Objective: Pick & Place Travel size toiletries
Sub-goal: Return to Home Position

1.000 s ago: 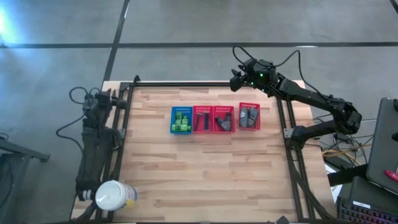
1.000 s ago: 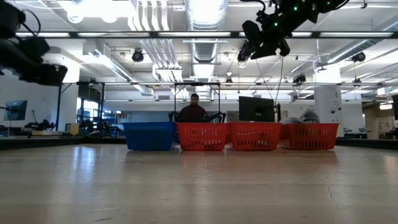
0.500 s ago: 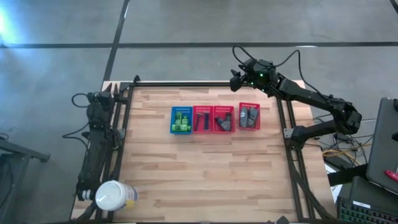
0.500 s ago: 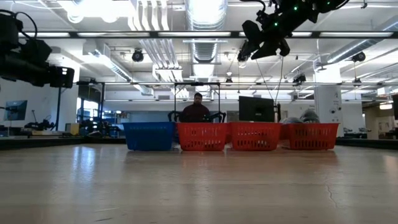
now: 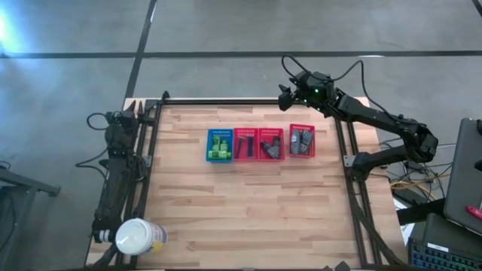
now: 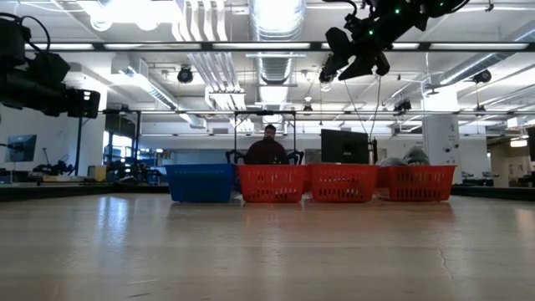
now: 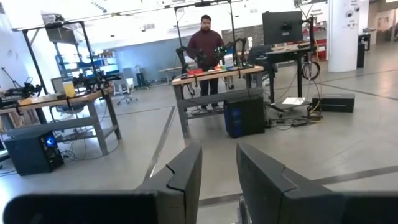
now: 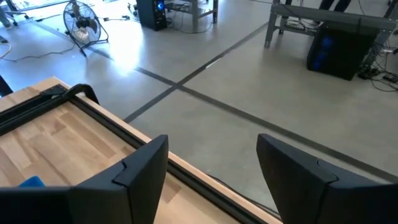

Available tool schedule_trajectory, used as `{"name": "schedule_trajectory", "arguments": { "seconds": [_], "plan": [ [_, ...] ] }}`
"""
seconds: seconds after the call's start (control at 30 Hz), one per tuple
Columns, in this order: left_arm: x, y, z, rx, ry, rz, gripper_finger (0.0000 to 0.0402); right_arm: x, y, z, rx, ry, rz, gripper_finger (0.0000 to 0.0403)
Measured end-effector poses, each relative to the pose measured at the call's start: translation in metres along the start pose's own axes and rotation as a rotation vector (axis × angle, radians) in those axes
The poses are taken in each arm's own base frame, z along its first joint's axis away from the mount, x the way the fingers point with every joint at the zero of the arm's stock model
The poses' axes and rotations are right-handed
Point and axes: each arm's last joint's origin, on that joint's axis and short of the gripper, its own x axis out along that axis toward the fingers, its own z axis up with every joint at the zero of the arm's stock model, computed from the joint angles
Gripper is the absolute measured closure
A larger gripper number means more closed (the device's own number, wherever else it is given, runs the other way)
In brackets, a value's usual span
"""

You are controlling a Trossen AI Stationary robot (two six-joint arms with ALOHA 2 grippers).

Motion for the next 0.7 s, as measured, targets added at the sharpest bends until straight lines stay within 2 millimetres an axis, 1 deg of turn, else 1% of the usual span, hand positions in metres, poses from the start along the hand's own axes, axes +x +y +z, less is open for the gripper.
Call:
{"name": "schedule_trajectory", "arguments": {
  "seconds": [0.2,0.27,0.3,0.37,0.47,0.57,0.7],
  "plan": [
    [0.000,0.000,0.000,-0.001,0.000,-0.001,0.0296,0.000,0.000,0.000,-0.016,0.000,0.000,0.0142],
    [0.000,0.000,0.000,-0.001,-0.001,-0.001,0.0296,-0.005,-0.003,0.001,-0.035,-0.009,-0.003,0.0136],
    [0.000,0.000,0.000,-0.001,-0.001,-0.002,0.0296,-0.011,-0.005,0.003,-0.028,-0.022,0.005,0.0133],
    [0.000,0.000,0.000,-0.001,-0.001,-0.002,0.0296,-0.029,-0.010,0.009,0.005,-0.078,0.038,0.0127],
    [0.000,0.000,0.000,-0.001,0.001,-0.002,0.0296,-0.062,-0.025,0.013,0.019,-0.191,0.088,0.0117],
    [0.000,0.000,0.000,-0.001,0.002,-0.002,0.0296,-0.092,-0.046,0.006,-0.030,-0.332,0.138,0.0106],
    [0.000,0.000,0.000,-0.001,0.002,-0.003,0.0296,-0.126,-0.075,-0.010,-0.074,-0.543,0.192,0.0092]
  ]
}}
